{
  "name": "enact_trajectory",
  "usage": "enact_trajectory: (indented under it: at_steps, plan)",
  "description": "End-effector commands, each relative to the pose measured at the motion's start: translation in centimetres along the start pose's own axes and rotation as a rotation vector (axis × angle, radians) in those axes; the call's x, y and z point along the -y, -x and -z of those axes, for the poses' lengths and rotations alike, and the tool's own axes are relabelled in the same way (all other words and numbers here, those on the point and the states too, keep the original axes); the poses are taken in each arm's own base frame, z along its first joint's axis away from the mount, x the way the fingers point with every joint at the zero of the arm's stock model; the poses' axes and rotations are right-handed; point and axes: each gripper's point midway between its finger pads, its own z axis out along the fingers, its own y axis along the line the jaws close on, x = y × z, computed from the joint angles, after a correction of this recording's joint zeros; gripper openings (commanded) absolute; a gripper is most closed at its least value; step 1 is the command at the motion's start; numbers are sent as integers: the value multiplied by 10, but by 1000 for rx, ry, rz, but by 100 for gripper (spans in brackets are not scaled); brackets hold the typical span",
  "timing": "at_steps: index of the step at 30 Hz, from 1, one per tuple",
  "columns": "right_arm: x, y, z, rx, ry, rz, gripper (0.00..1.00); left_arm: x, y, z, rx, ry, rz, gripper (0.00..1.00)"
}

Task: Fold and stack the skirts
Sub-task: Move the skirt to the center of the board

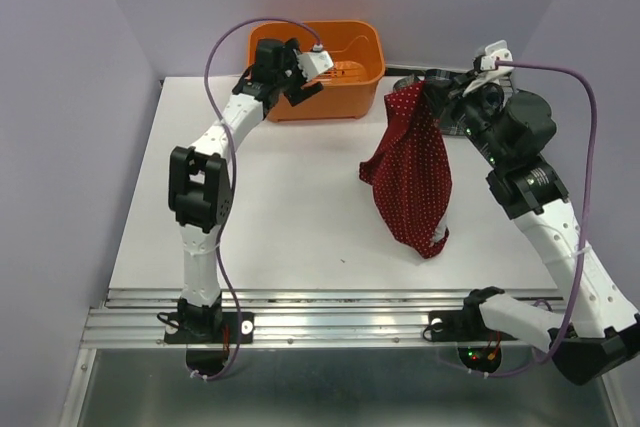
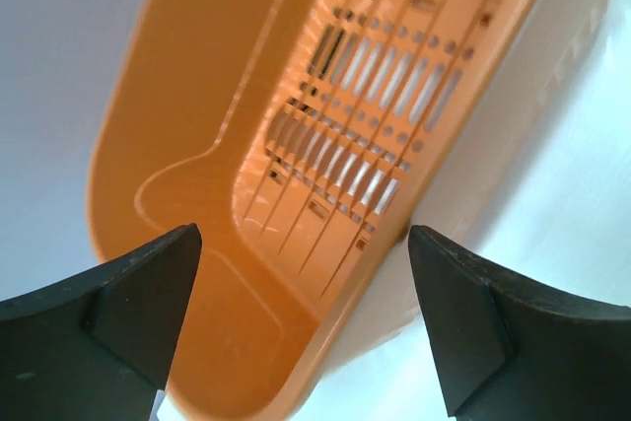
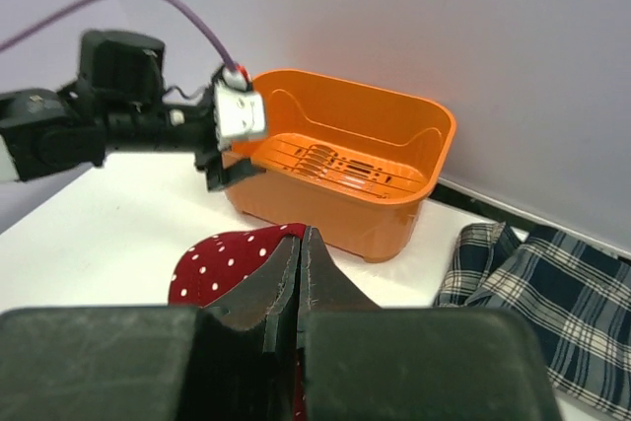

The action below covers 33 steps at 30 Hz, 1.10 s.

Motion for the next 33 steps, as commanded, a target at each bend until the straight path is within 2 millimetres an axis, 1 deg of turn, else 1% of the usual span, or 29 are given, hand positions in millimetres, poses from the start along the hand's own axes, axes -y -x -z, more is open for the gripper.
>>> enact_trajectory:
  at_steps: [1,3,4,5,6,7,8,9,10,11,12,13,14,15,16,17,18,19,20,22,23,24,25,26,27,29,30,32,33]
  plan:
    - [-18,64,0,155,95,13,1,-110,134,135,364,302,168,98]
    - [-21,68,-15,154,115,-3,1,-115,143,163,400,305,233,99]
    - [-25,80,-18,187,138,-6,1,-119,144,179,413,316,265,99]
    - [-35,98,-18,223,191,-31,1,-118,160,211,471,296,308,99]
    - [-39,95,-29,209,217,-55,1,-106,152,214,463,254,328,98]
    - [-44,99,-33,211,246,-78,1,-101,150,226,465,237,344,99]
    - [-54,117,-32,231,302,-116,1,-98,154,254,486,234,351,99]
    - [-59,121,-35,231,329,-130,1,-81,137,250,450,193,372,99]
    - [-62,115,-46,206,357,-153,1,-73,132,258,446,186,376,98]
    - [-70,121,-45,204,403,-166,1,-67,132,282,450,195,377,99]
    - [-75,139,-42,230,428,-200,1,-44,111,275,411,147,394,98]
    - [-77,142,-42,221,439,-211,1,-31,103,280,391,127,392,98]
    - [-79,155,-40,245,444,-199,1,-21,106,298,405,123,364,98]
    - [-78,151,-39,223,437,-196,1,-2,86,291,360,98,376,98]
    - [-73,145,-39,195,405,-195,1,8,77,293,335,91,380,98]
    - [-70,151,-25,207,376,-182,1,14,76,304,339,100,364,98]
    - [-65,145,-20,196,344,-150,1,23,68,303,319,89,366,98]
    - [-56,113,-23,129,294,-145,1,40,52,297,285,63,377,97]
    - [-41,104,-6,108,197,-103,1,47,49,302,284,59,368,96]
    - [-14,63,6,15,44,-86,1,72,27,292,238,11,377,95]
    - [13,1,11,-125,-100,-67,1,79,20,290,220,-6,373,93]
    - [20,-12,30,-146,-138,-17,1,92,8,283,191,-34,391,93]
    - [32,-39,39,-204,-200,1,1,98,2,278,176,-55,398,93]
    - [42,-97,51,-344,-251,14,1,113,-8,269,139,-115,414,91]
    - [45,-121,59,-410,-253,47,1,121,-14,264,120,-152,385,85]
    - [53,-163,69,-507,-294,52,1,147,-24,249,72,-256,388,80]
    - [54,-190,74,-566,-295,58,1,159,-26,244,65,-299,356,74]
    - [57,-210,68,-585,-298,64,1,186,-25,232,38,-378,311,68]
    - [58,-213,64,-586,-298,67,1,199,-26,229,34,-412,289,67]
